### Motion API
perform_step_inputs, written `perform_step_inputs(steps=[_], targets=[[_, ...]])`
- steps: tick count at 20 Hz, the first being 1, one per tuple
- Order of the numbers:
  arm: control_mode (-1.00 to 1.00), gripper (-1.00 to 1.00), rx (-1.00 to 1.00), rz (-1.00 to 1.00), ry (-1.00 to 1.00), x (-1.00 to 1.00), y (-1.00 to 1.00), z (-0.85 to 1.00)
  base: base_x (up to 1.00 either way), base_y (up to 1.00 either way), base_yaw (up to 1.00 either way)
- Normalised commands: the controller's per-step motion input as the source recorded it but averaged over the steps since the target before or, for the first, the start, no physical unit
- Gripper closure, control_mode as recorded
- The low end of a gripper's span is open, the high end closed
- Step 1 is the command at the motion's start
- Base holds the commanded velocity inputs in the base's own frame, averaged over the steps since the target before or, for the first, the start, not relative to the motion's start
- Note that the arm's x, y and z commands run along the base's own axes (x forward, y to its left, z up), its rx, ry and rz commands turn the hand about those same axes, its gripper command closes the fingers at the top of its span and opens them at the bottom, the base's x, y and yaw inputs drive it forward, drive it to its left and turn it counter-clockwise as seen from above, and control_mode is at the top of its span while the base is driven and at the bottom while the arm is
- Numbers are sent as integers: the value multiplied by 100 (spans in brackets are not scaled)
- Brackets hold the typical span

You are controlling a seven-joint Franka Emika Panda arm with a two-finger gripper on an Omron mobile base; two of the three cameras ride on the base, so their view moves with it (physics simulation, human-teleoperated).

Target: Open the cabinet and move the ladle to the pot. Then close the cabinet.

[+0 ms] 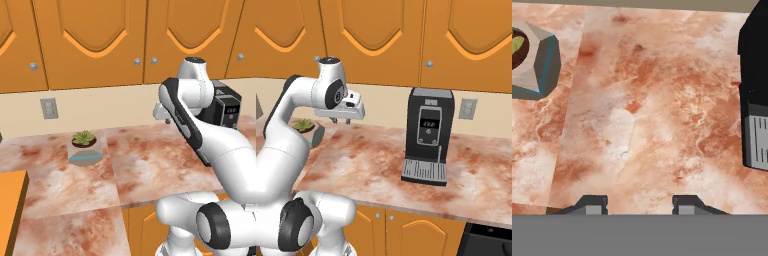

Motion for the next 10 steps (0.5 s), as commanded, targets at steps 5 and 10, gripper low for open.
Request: perform_step_inputs(steps=[5,10], targets=[[-100,-100,0,0,0,-2,0,0,0,0,0],[-100,-100,0,0,-24,-27,0,26,0,0,0]])
